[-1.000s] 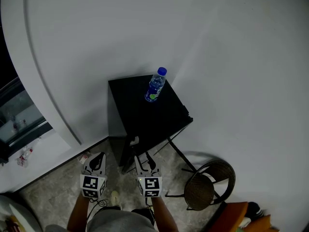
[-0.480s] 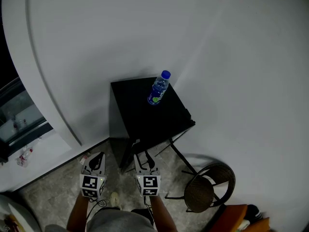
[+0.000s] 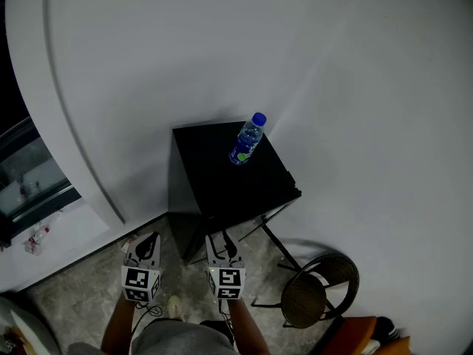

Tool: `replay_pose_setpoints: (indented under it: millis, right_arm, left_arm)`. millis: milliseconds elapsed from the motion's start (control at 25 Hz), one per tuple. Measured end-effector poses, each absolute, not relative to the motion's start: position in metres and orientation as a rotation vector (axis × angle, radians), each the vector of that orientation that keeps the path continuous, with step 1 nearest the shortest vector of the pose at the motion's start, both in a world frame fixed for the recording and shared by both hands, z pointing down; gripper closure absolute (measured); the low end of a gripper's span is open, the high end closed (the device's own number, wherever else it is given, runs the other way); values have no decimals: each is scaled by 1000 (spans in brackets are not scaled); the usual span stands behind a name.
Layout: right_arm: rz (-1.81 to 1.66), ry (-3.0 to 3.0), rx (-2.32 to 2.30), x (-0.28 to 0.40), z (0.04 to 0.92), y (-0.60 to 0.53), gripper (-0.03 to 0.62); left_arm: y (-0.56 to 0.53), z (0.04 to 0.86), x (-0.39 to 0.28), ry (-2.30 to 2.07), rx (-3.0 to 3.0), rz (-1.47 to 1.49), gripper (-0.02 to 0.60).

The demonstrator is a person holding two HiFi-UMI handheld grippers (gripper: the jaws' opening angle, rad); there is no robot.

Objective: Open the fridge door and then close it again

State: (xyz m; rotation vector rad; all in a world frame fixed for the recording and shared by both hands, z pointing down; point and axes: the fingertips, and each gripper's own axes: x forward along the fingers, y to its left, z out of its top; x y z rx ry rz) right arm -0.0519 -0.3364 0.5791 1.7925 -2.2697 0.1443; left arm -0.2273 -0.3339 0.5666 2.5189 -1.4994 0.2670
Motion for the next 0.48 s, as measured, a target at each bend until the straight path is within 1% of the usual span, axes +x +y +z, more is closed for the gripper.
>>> replay_pose_setpoints:
  millis: [480]
  right_arm:
    - [150, -2271, 1790, -56, 579, -346, 395]
  left_arm:
    - [-338, 567, -234, -1512, 2512, 266, 569]
